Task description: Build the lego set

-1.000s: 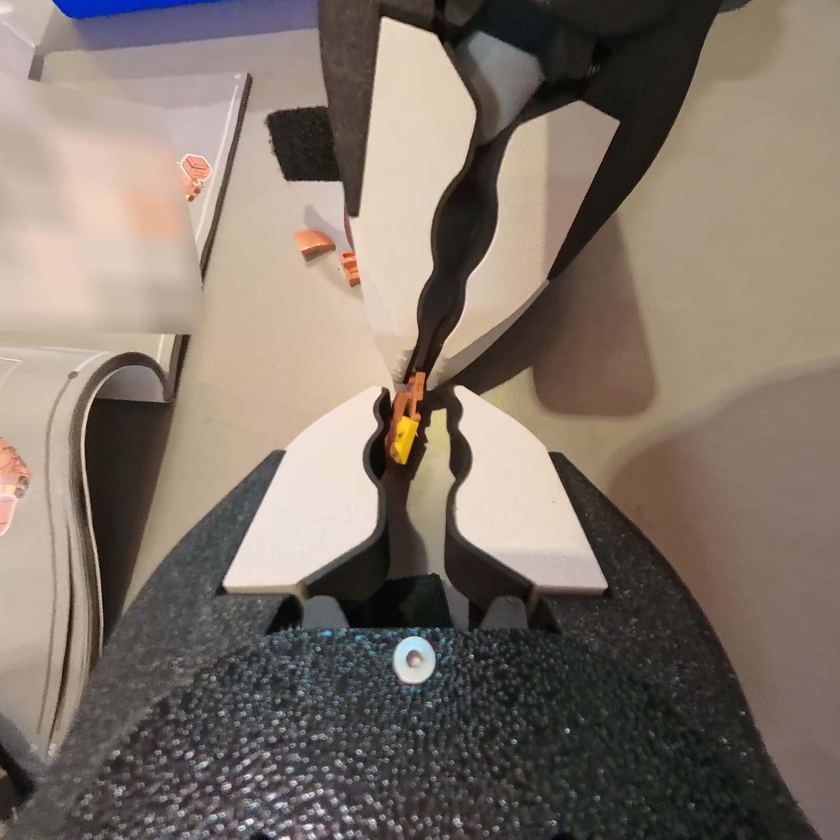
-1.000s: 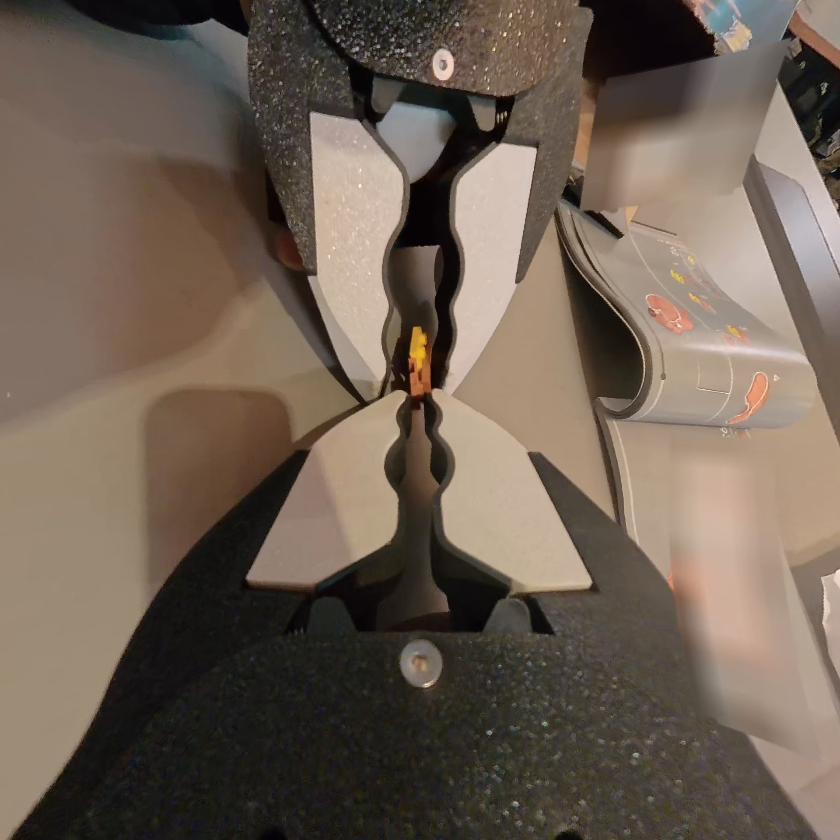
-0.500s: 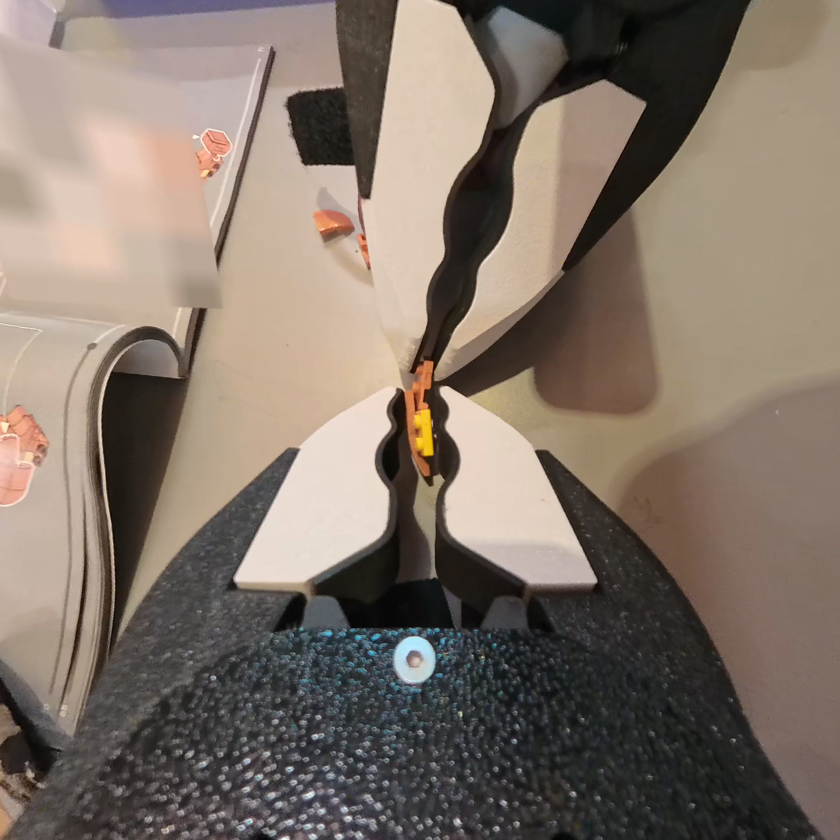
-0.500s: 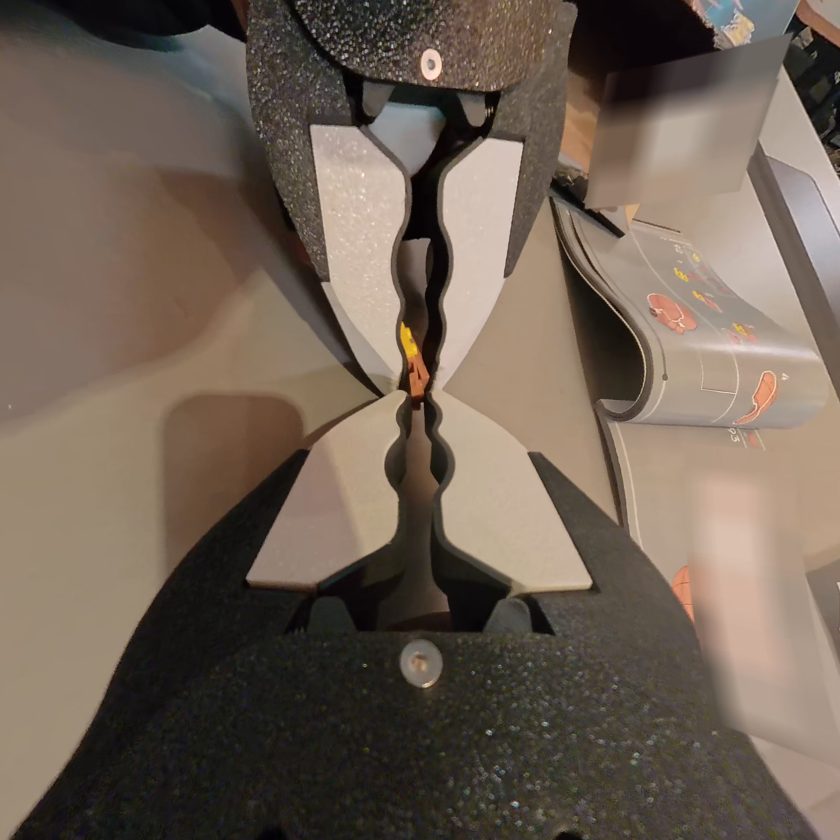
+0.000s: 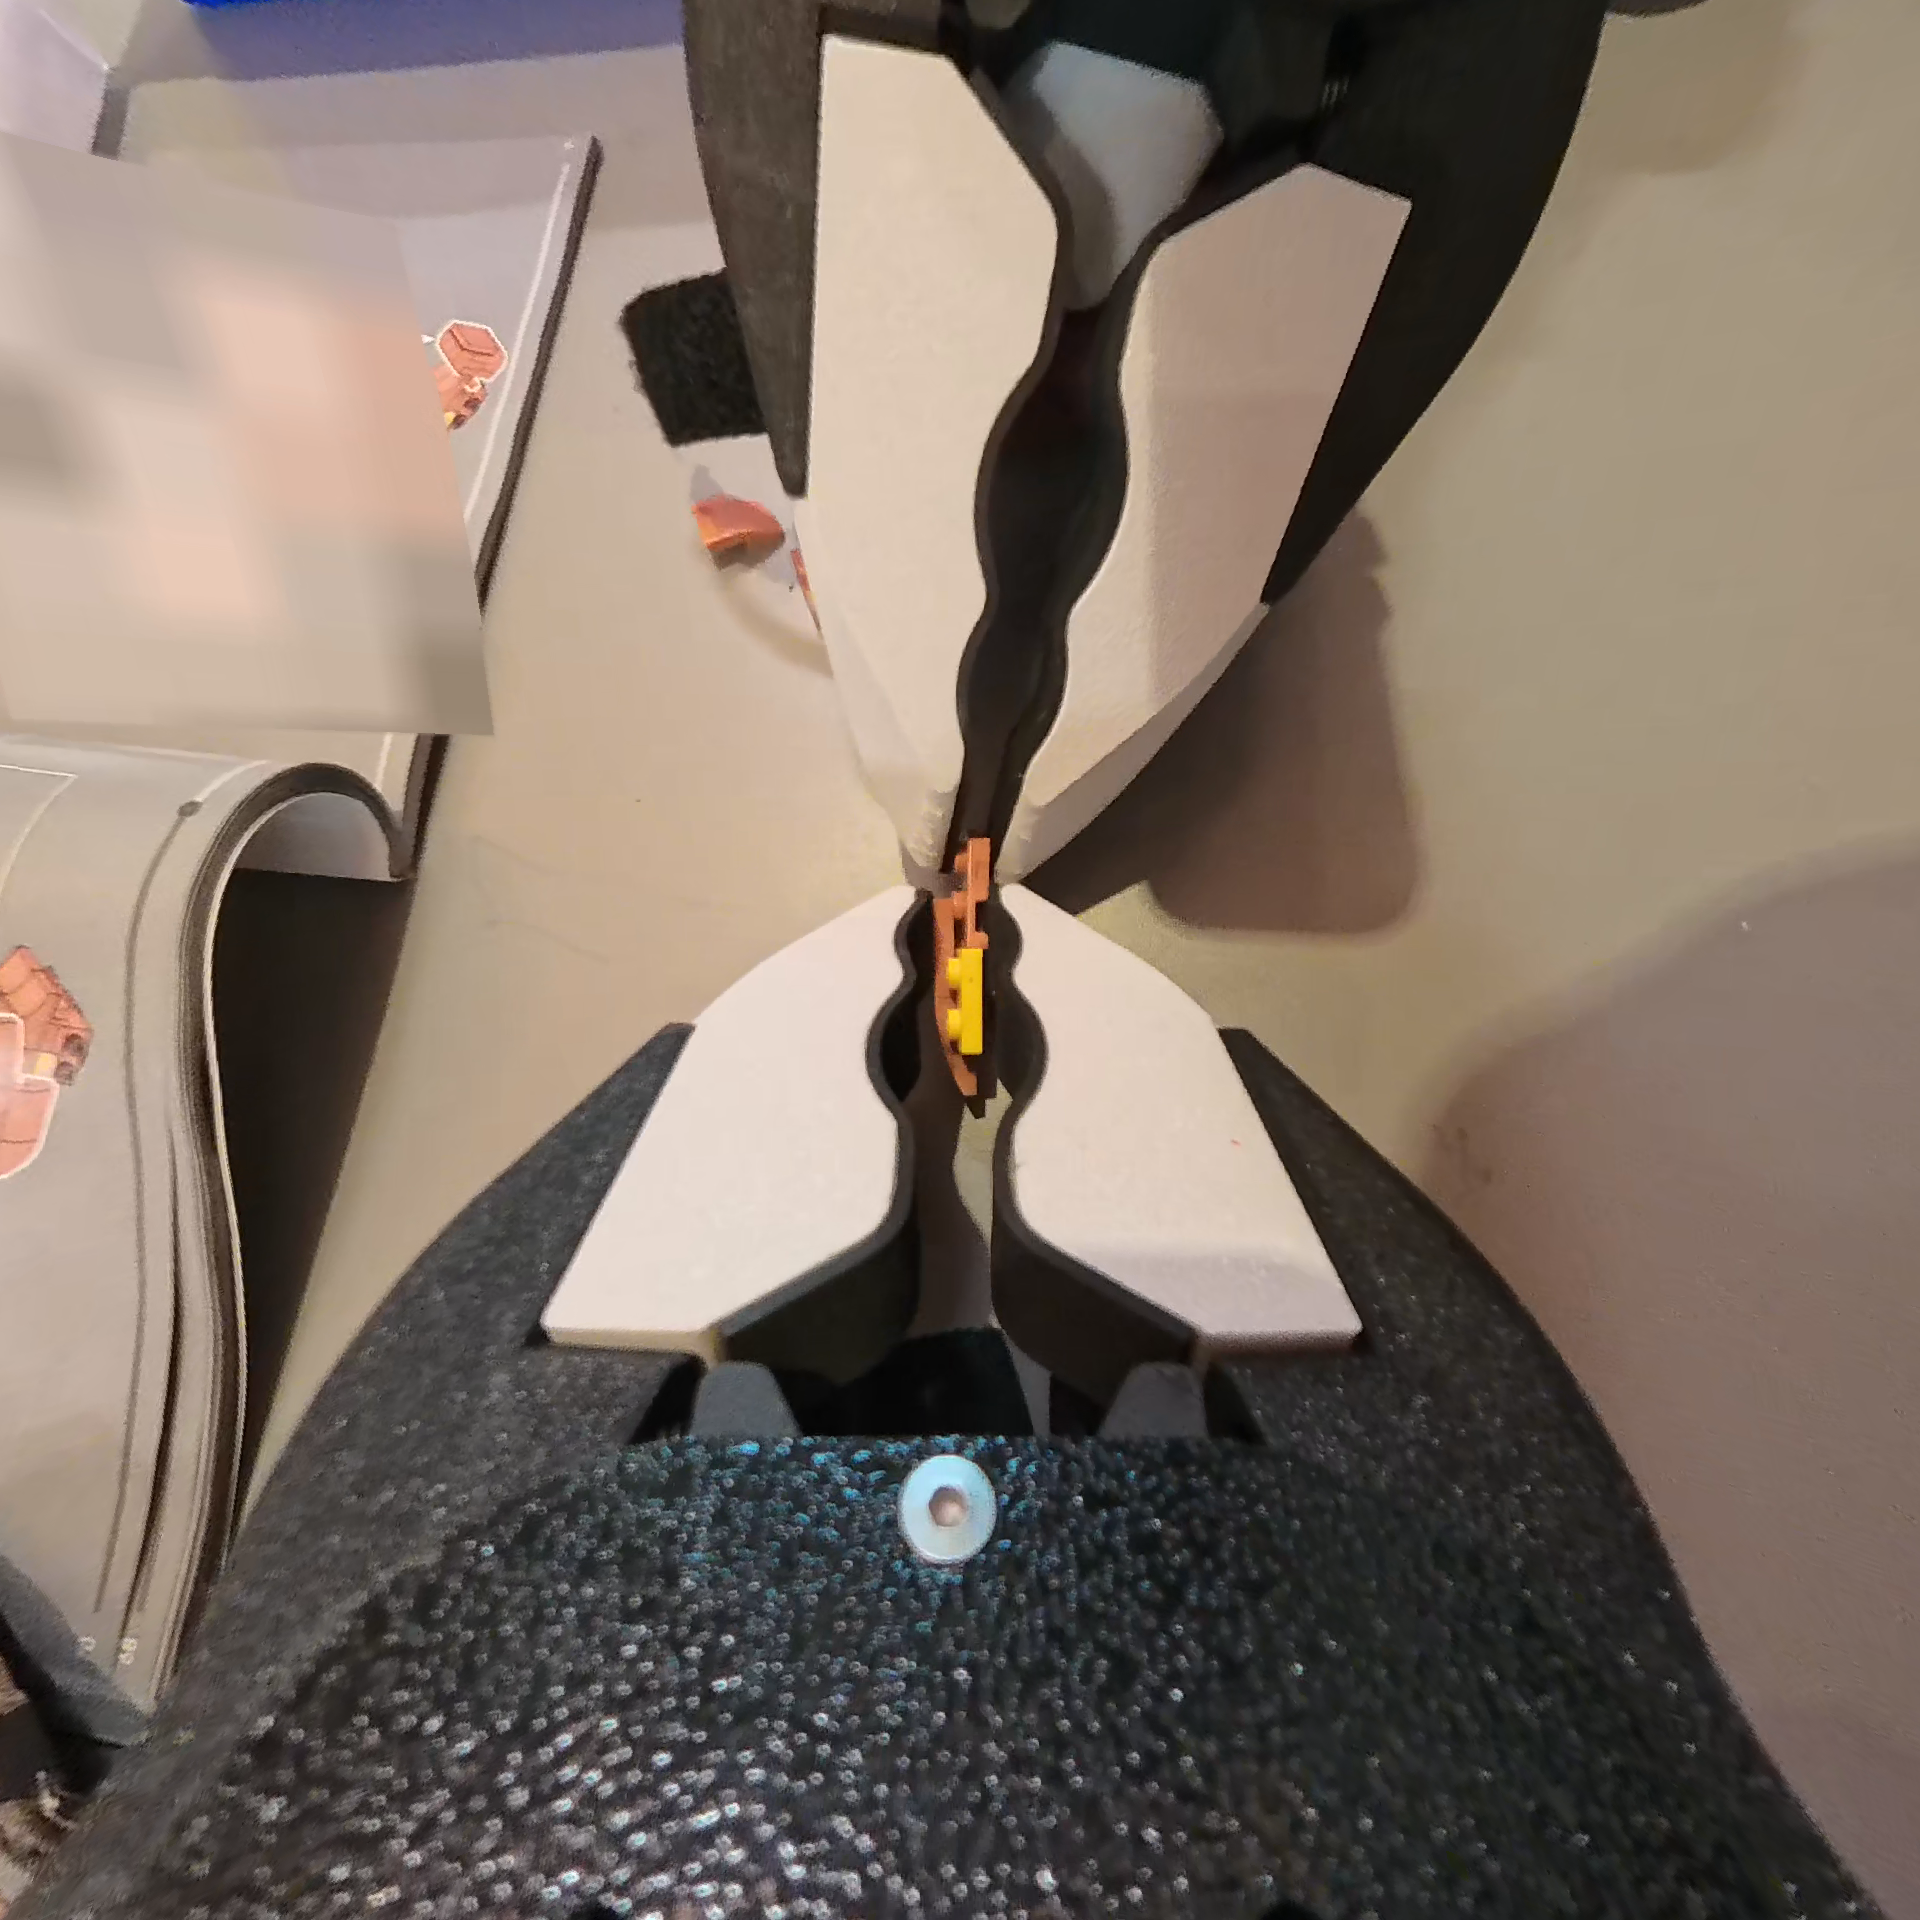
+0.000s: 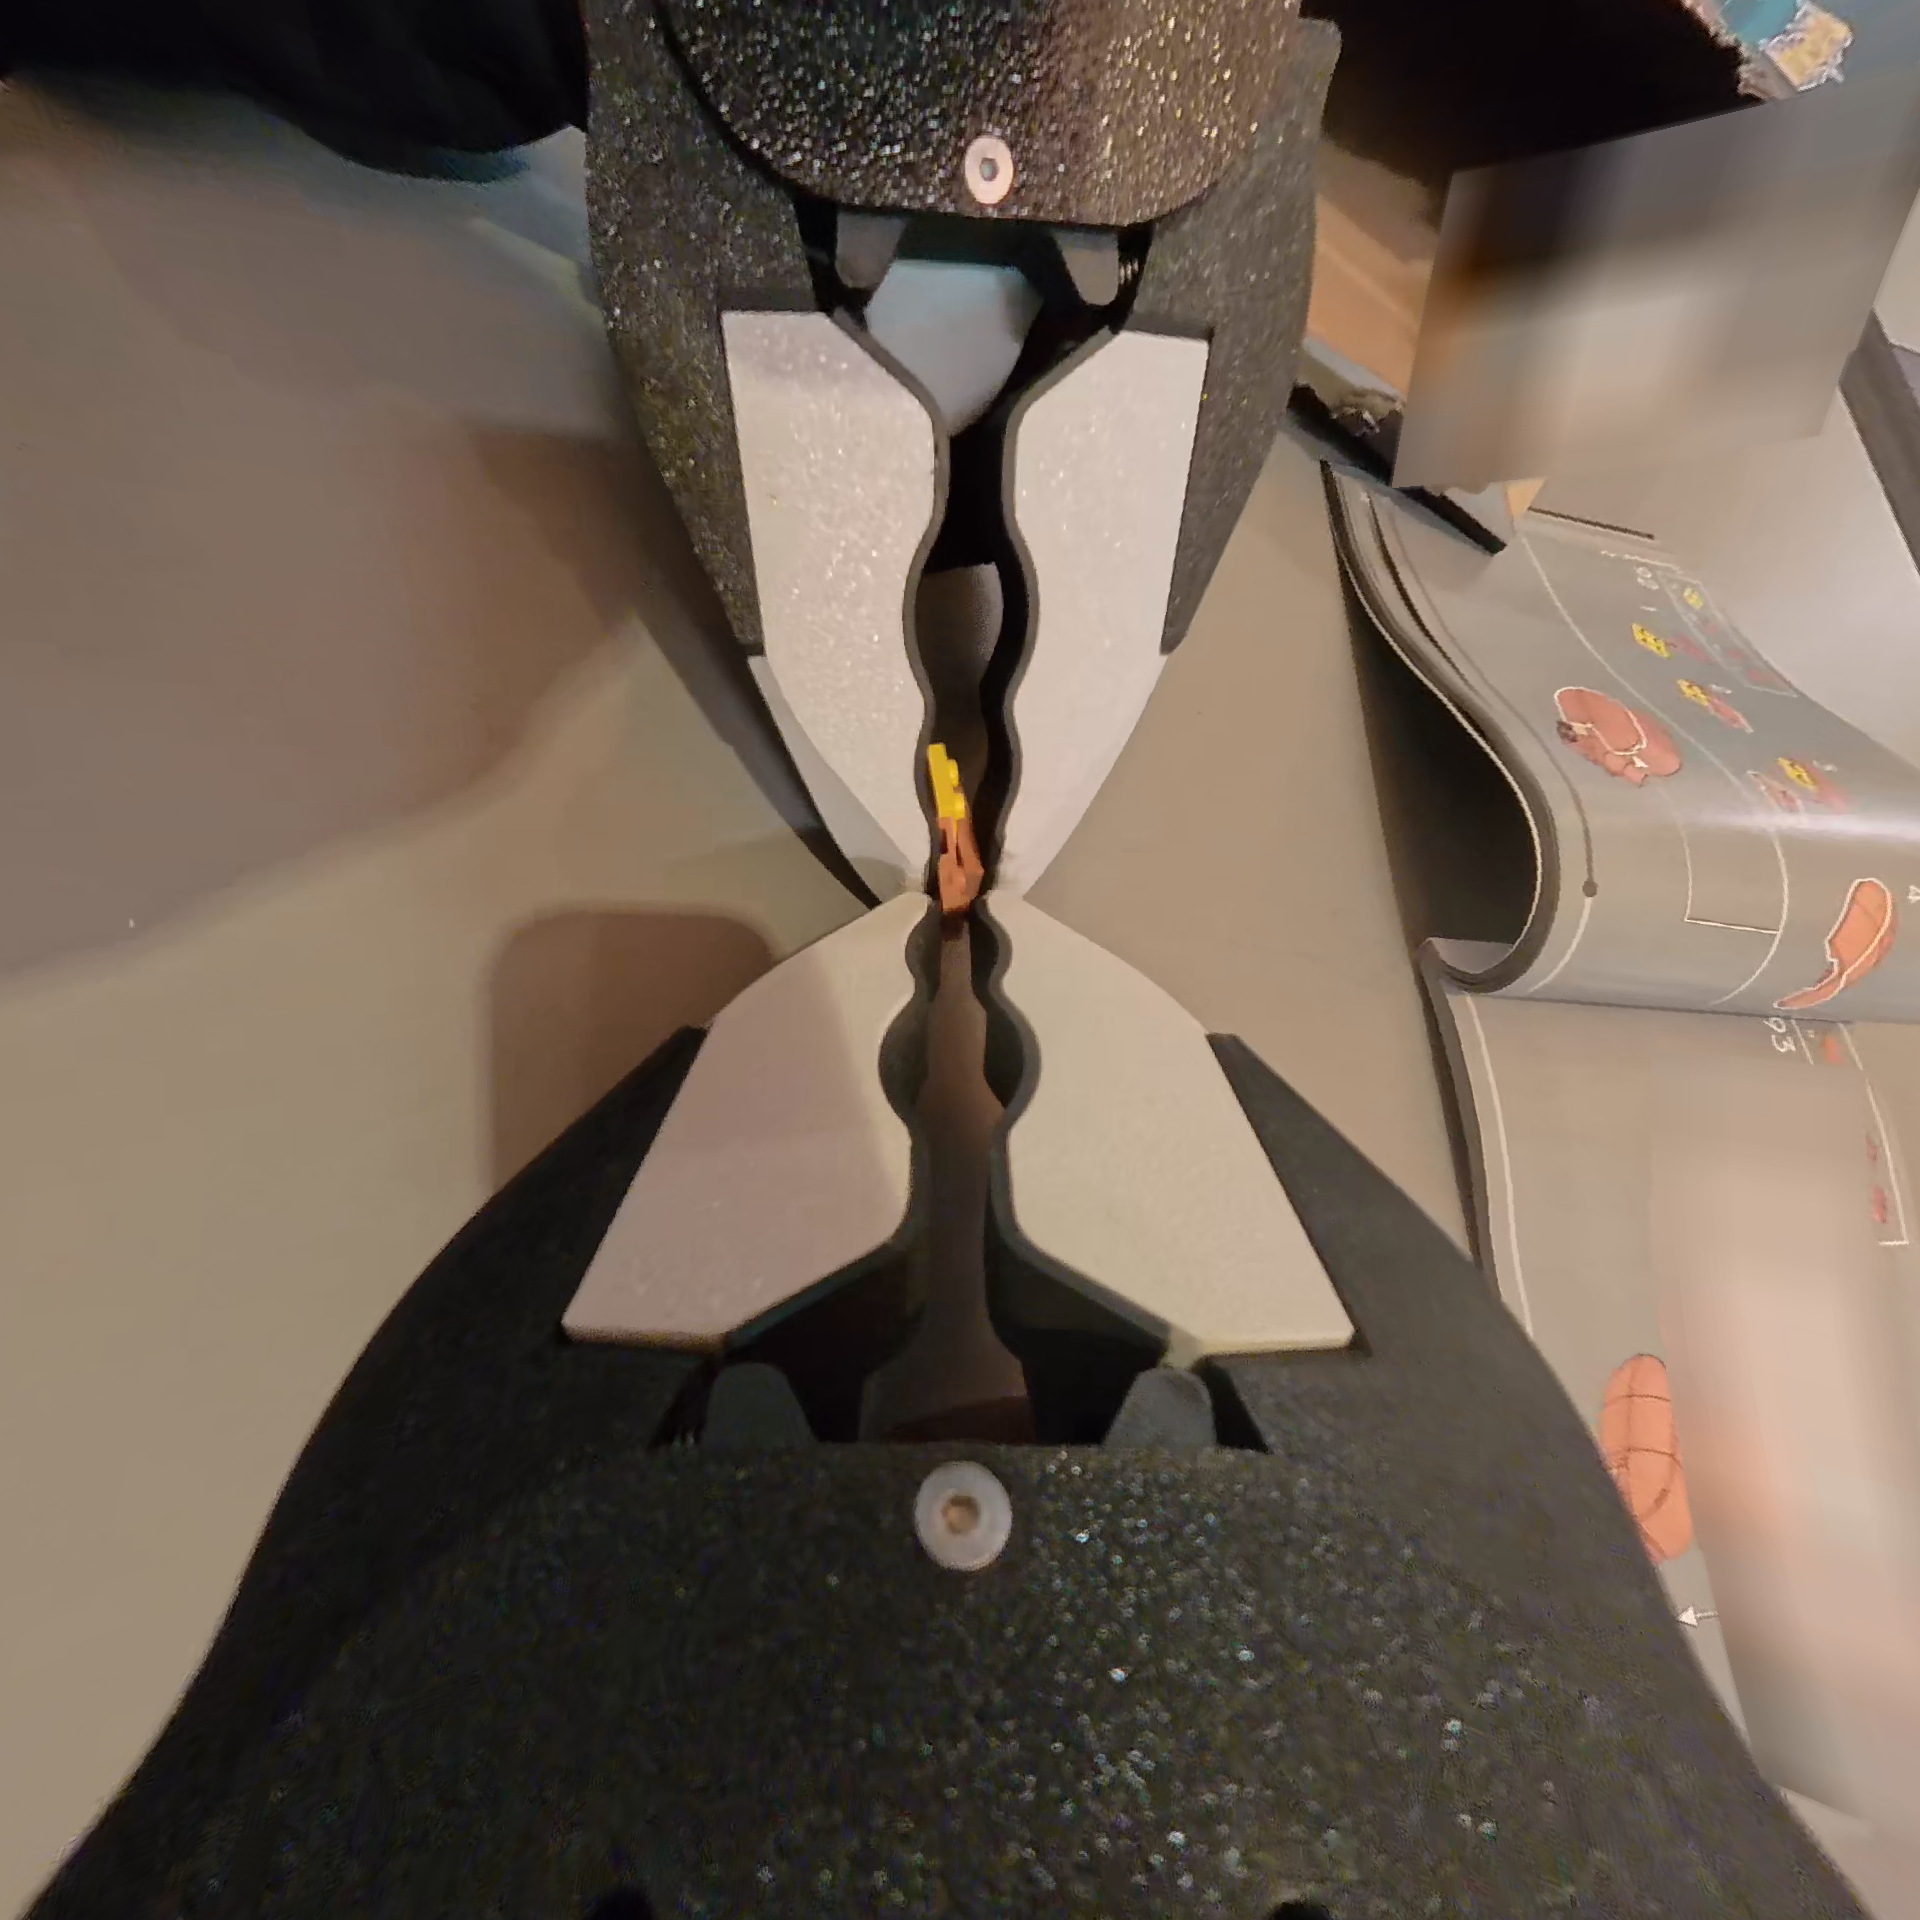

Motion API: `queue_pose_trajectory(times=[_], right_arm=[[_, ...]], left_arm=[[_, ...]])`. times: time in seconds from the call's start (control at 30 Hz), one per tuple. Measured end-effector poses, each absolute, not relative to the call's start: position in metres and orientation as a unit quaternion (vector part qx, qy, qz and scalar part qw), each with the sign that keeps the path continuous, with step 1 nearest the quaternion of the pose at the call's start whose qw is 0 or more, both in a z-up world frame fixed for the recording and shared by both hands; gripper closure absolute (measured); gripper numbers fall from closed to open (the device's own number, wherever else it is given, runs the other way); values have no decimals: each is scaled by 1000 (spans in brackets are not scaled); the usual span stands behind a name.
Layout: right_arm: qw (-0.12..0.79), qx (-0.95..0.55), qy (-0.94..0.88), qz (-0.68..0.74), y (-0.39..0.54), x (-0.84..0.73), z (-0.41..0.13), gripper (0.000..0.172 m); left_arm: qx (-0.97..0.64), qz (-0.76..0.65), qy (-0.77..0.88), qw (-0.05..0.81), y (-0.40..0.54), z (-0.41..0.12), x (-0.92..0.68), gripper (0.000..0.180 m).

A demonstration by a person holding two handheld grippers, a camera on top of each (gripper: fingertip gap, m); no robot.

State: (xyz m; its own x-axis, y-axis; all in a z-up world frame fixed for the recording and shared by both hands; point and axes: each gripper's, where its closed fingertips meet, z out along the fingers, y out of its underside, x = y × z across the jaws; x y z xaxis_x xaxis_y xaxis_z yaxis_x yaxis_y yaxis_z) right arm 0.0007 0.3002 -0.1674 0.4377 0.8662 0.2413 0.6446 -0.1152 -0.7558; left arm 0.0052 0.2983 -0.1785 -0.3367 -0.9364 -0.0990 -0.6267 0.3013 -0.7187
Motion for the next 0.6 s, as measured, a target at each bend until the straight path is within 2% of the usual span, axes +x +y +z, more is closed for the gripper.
queue_pose_trajectory(times=[0.27, 0.33, 0.4, 0.6], right_arm=[[408, -746, -502, 157, 301, 2, -168, 167], [402, -754, -496, 155, 302, 4, -170, 167], [396, -757, -499, 146, 302, 5, -173, 167], [401, -754, -500, 143, 303, 4, -172, 167]], left_arm=[[-512, -302, 761, 261, 297, -178, 6, 171], [-517, -301, 758, 262, 298, -178, 6, 169], [-510, -305, 763, 255, 294, -178, 4, 157], [-510, -305, 763, 254, 294, -178, 4, 157]])
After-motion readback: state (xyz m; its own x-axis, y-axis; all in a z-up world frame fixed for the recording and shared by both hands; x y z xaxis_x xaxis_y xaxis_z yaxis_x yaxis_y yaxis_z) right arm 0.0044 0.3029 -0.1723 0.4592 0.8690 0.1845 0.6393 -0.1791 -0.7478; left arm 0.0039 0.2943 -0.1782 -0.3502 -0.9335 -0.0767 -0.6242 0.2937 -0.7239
